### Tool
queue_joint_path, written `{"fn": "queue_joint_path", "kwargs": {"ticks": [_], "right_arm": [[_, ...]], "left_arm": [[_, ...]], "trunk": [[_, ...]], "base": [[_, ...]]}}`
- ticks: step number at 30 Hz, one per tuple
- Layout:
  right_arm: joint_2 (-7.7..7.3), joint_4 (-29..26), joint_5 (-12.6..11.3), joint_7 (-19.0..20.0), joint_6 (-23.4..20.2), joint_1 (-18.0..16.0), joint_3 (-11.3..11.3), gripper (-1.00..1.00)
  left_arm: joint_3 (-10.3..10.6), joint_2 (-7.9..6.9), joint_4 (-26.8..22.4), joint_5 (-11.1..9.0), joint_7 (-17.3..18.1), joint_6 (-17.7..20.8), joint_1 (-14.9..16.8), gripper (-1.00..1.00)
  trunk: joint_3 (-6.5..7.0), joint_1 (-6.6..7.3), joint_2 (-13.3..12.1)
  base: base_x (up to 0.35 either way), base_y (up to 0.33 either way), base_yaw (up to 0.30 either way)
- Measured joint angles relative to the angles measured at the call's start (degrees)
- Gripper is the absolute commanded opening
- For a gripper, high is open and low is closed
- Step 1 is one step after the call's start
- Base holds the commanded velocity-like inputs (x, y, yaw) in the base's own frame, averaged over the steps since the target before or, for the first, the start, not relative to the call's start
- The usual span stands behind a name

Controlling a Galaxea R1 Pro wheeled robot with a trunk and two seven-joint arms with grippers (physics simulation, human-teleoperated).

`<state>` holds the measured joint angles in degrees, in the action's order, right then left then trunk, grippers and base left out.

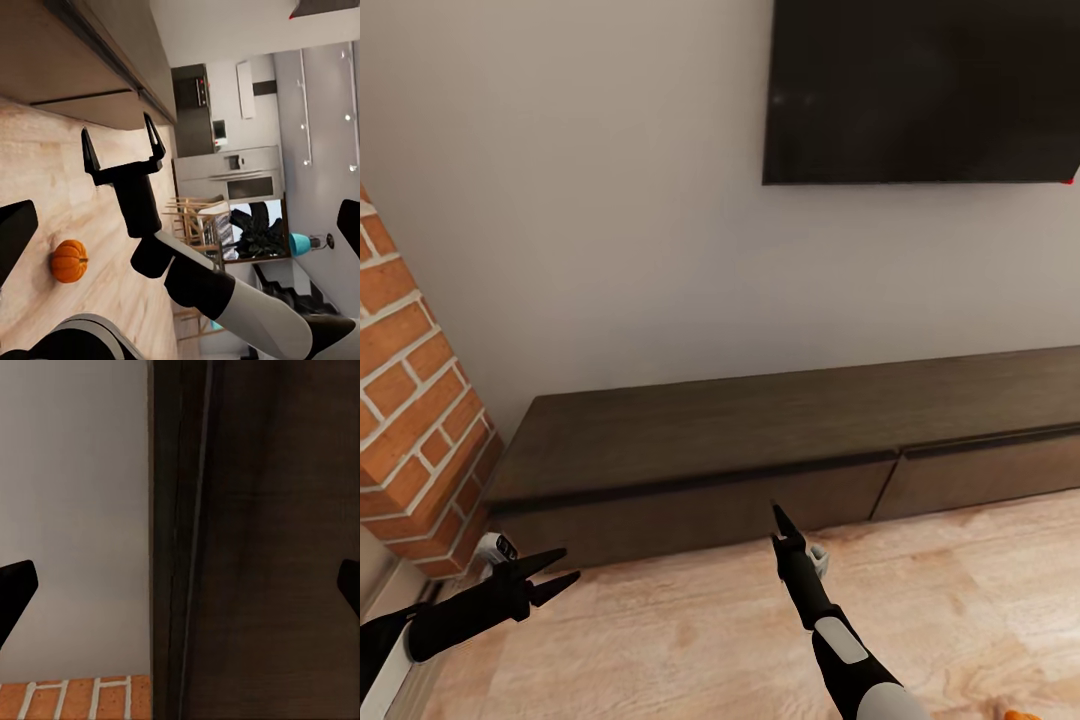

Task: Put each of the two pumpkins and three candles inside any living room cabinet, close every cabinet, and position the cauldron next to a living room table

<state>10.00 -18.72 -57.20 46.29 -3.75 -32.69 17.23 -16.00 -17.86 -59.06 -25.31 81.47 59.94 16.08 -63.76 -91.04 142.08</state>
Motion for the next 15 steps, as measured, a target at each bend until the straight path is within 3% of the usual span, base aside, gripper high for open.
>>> {"fn": "queue_joint_path", "kwargs": {"ticks": [8,15], "right_arm": [[0.00,0.0,0.0,-0.1,0.0,0.0,0.0,1.00],[0.00,0.0,0.0,-0.4,-0.1,0.0,0.0,1.00]], "left_arm": [[0.0,0.01,0.0,0.0,0.0,0.0,0.0,1.00],[0.0,0.02,0.0,0.1,0.0,0.0,0.0,1.00]], "trunk": [[0.00,0.00,0.0],[0.00,0.00,0.0]], "base": [[0.298,0.000,0.000],[0.061,0.000,0.000]]}}
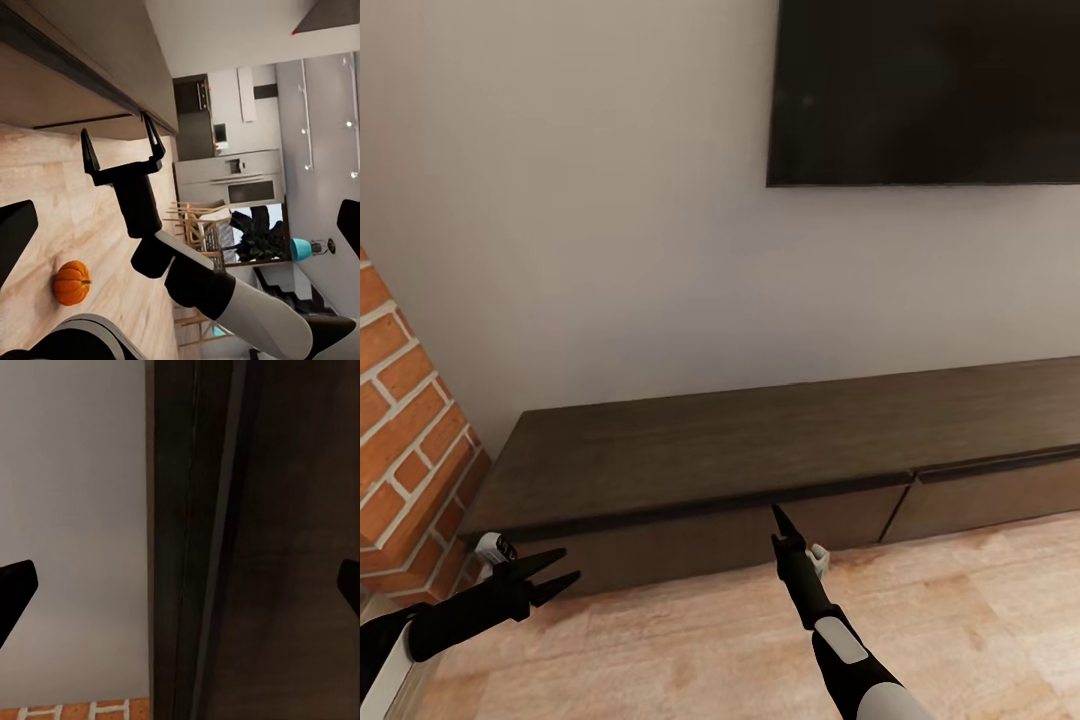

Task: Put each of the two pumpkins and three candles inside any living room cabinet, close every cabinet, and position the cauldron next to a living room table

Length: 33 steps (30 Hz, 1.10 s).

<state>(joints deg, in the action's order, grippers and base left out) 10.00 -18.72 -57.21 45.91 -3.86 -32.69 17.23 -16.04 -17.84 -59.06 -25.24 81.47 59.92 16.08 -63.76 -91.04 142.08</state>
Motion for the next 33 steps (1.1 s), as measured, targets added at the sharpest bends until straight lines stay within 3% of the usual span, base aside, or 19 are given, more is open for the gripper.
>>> {"fn": "queue_joint_path", "kwargs": {"ticks": [4,11,33], "right_arm": [[0.00,0.0,0.0,0.0,0.0,0.0,0.0,1.00],[0.00,0.0,0.0,-0.1,0.0,0.0,0.0,1.00],[0.00,0.8,0.1,-0.1,0.0,0.0,0.1,1.00]], "left_arm": [[0.0,-0.03,0.0,-0.1,0.0,0.0,0.0,1.00],[0.0,-0.01,0.0,-0.1,0.0,0.0,0.0,1.00],[0.0,-0.06,0.0,0.0,0.0,0.0,0.0,1.00]], "trunk": [[0.00,0.00,0.0],[-1.42,-0.75,1.2],[-1.43,-0.74,1.2]], "base": [[0.006,0.000,0.000],[0.000,0.000,0.000],[0.056,0.000,0.000]]}}
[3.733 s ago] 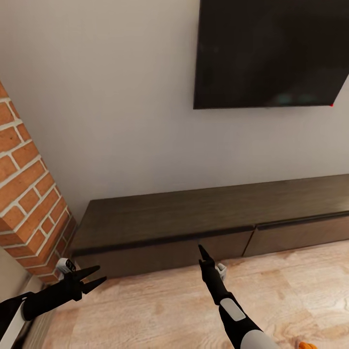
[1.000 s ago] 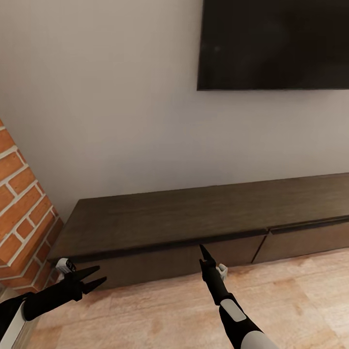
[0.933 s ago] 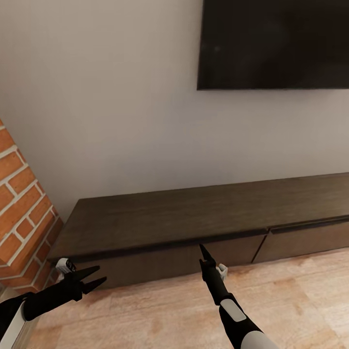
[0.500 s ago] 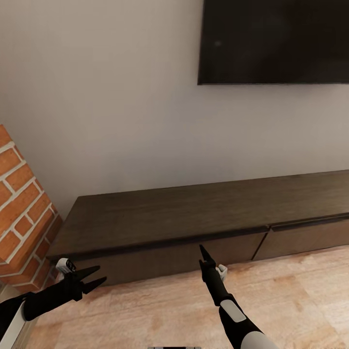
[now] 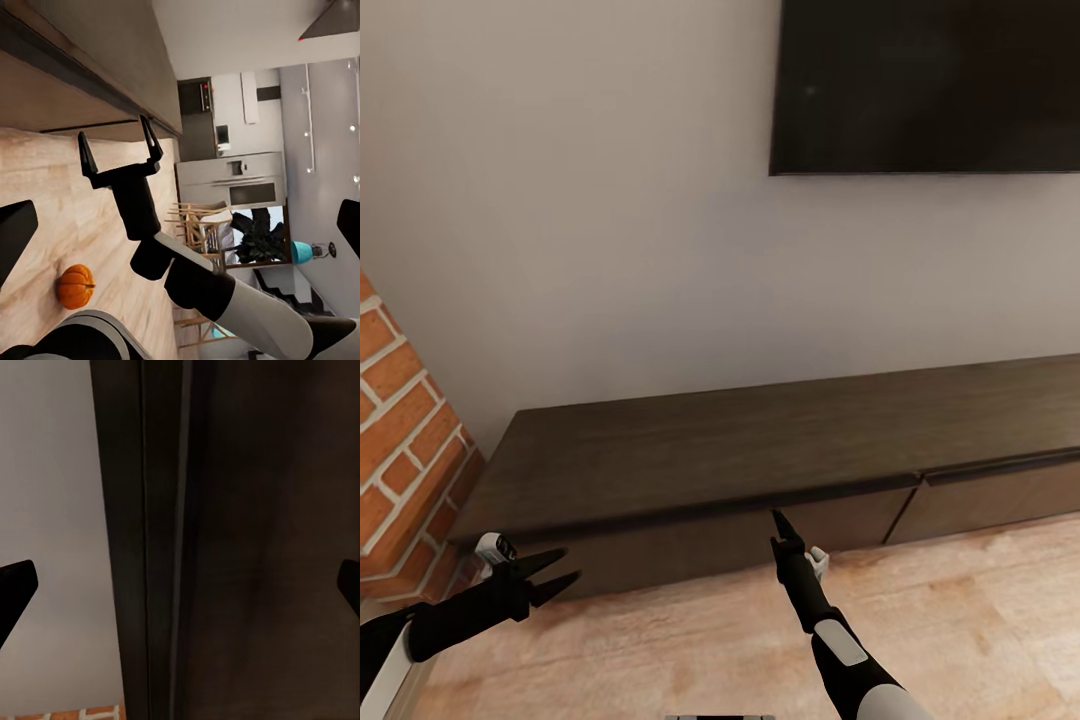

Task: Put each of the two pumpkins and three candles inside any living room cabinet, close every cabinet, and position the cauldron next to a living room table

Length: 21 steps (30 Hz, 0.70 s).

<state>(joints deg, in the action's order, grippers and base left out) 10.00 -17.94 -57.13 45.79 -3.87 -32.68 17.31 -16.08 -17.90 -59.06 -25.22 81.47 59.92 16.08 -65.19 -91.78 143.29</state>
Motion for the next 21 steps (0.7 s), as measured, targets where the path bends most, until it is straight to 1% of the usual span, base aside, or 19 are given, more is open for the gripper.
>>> {"fn": "queue_joint_path", "kwargs": {"ticks": [4,13,17,21], "right_arm": [[0.00,0.0,0.0,0.0,0.0,0.0,0.0,1.00],[0.00,0.0,0.0,0.0,0.0,0.0,0.0,1.00],[0.00,0.0,0.0,0.0,0.0,0.0,0.0,1.00],[0.00,0.0,0.0,0.0,0.0,0.0,0.0,1.00]], "left_arm": [[0.0,0.02,0.0,0.0,0.0,0.0,0.0,1.00],[0.0,0.03,0.0,0.0,0.0,0.0,0.0,1.00],[0.0,0.05,0.0,0.0,0.0,0.0,0.0,1.00],[0.0,0.05,0.0,0.0,0.0,0.0,0.0,1.00]], "trunk": [[0.00,0.00,0.0],[0.00,0.00,0.0],[0.00,0.00,0.0],[0.00,0.00,0.0]], "base": [[0.083,0.000,0.000],[0.011,0.000,0.000],[0.117,0.000,0.000],[0.044,0.000,0.000]]}}
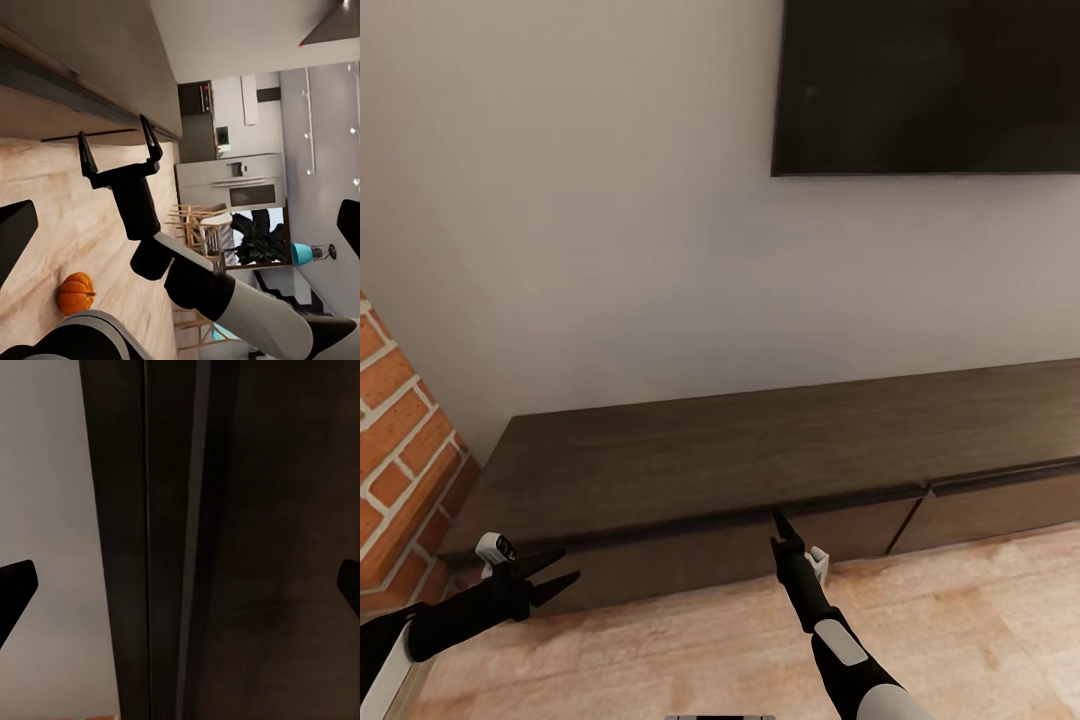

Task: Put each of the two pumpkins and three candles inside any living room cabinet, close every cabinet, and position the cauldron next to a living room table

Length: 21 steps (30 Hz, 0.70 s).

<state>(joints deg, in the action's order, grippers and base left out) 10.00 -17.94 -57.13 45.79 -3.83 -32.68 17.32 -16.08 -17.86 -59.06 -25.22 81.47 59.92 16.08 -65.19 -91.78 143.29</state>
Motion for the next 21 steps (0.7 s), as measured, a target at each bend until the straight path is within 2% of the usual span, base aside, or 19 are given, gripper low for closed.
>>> {"fn": "queue_joint_path", "kwargs": {"ticks": [12,21], "right_arm": [[0.00,0.0,0.0,0.0,0.0,0.0,0.0,1.00],[0.00,0.0,0.0,0.0,0.1,0.0,0.0,1.00]], "left_arm": [[0.0,0.01,0.0,0.0,0.0,0.0,0.0,1.00],[0.0,0.01,0.0,0.0,-0.1,0.0,0.0,1.00]], "trunk": [[0.00,0.00,0.0],[0.00,0.00,0.0]], "base": [[0.005,0.000,0.000],[0.073,0.000,0.000]]}}
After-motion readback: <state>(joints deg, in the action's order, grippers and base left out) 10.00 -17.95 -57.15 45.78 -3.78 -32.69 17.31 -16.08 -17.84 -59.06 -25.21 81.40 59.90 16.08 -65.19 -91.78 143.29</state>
